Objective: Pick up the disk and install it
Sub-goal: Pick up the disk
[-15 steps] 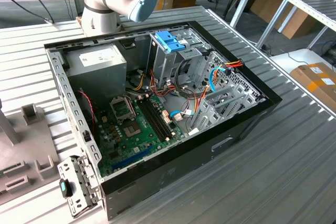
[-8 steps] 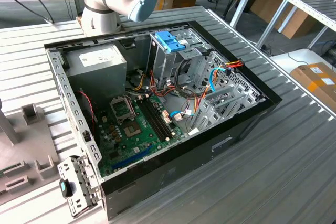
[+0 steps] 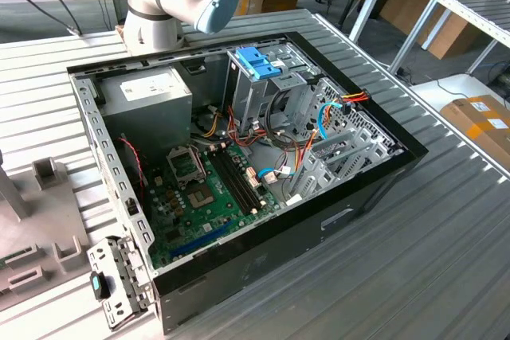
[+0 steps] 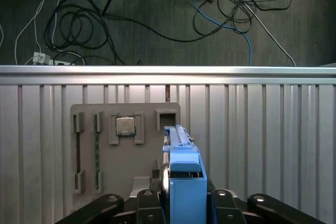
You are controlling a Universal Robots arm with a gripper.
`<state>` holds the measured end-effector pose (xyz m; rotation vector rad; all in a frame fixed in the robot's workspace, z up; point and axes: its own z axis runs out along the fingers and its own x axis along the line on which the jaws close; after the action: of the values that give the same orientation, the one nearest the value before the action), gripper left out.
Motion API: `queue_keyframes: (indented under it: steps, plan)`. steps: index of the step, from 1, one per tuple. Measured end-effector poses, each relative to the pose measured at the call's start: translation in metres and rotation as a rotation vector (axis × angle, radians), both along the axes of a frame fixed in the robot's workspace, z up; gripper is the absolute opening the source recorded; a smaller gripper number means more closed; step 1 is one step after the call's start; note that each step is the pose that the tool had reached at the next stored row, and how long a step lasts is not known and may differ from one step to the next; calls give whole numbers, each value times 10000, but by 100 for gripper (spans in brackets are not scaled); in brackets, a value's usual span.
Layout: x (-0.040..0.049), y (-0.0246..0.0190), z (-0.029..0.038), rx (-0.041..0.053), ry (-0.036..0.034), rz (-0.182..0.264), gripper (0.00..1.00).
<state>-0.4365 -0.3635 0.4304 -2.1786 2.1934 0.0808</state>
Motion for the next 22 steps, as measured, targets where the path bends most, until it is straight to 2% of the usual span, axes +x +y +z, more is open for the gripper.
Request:
queue_keyframes:
  steps: [11,22]
  plan:
    - [5,0,95,0,0,0,37]
    - [12,0,229,0,1,0,37]
